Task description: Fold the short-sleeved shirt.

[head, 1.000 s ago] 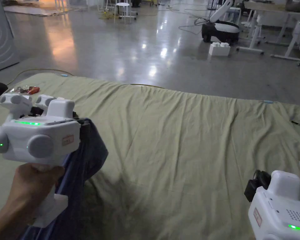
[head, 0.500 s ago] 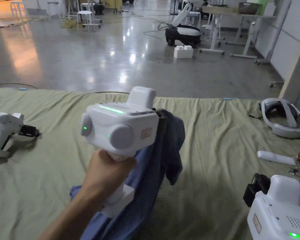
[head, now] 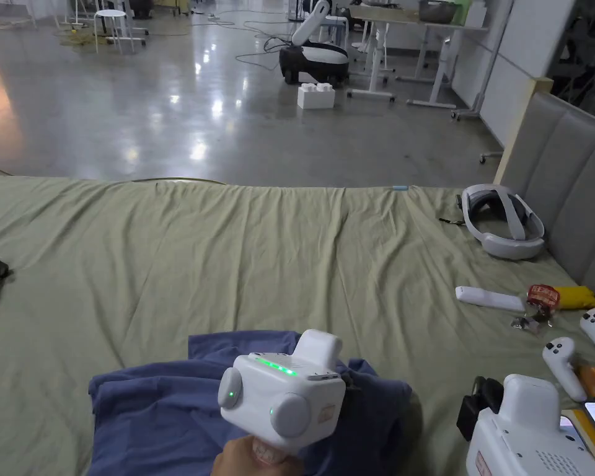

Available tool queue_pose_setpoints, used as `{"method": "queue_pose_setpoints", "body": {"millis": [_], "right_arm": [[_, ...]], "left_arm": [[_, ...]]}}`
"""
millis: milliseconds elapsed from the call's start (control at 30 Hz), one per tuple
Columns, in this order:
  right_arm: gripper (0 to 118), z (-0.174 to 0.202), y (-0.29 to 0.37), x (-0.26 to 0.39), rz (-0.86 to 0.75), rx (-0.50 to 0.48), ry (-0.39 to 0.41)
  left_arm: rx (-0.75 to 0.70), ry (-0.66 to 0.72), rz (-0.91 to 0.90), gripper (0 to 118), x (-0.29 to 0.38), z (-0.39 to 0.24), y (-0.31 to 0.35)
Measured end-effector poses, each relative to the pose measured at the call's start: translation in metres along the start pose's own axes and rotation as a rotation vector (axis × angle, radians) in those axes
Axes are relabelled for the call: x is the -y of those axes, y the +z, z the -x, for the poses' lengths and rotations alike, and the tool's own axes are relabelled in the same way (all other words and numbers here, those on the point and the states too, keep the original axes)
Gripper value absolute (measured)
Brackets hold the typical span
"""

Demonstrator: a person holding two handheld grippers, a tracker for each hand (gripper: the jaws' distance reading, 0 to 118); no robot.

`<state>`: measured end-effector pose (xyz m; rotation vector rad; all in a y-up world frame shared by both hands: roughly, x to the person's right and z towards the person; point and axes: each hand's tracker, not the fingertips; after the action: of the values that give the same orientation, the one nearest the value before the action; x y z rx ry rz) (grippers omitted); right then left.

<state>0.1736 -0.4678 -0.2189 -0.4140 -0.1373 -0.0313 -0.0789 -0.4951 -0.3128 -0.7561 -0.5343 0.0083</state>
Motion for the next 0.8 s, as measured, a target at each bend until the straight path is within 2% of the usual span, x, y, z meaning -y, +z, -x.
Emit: {"method": "queue_pose_setpoints", "body": {"millis": [67, 100, 200, 367, 433, 467, 533, 600, 733, 800], "right_arm": [[11, 0.004, -0.001, 0.0, 0.005, -0.009, 0.006], [11, 0.007, 0.0, 0.0, 0.002, -0.014, 0.012], [13, 0.017, 0.003, -0.005, -0.03, -0.043, 0.029], [33, 0.034, 0.009, -0.017, -0.079, -0.098, 0.045], [45, 0.043, 0.012, -0.022, -0.103, -0.114, 0.051], [56, 0.047, 0.013, -0.025, -0.116, -0.119, 0.056], [85, 0.057, 0.016, -0.03, -0.145, -0.124, 0.058], [104, 0.066, 0.018, -0.033, -0.214, -0.138, 0.081], [116, 0.085, 0.024, -0.034, -0.335, -0.159, 0.147], [116, 0.092, 0.024, -0.036, -0.323, -0.176, 0.162]], "left_arm": [[-0.009, -0.002, -0.01, 40, -0.003, -0.017, 0.008], [-0.018, -0.004, -0.035, 45, -0.004, -0.015, 0.014], [-0.063, -0.02, -0.168, 48, -0.011, -0.01, 0.049], [-0.167, -0.05, -0.325, 62, -0.012, 0.005, 0.106], [-0.243, -0.065, -0.369, 62, -0.005, 0.013, 0.126], [-0.281, -0.064, -0.378, 62, -0.001, 0.017, 0.134], [-0.324, -0.049, -0.387, 62, 0.008, 0.027, 0.147], [-0.328, -0.022, -0.387, 62, 0.015, 0.043, 0.16], [-0.39, 0.046, -0.386, 62, 0.032, 0.066, 0.178], [-0.43, 0.074, -0.386, 62, 0.04, 0.077, 0.184]]}}
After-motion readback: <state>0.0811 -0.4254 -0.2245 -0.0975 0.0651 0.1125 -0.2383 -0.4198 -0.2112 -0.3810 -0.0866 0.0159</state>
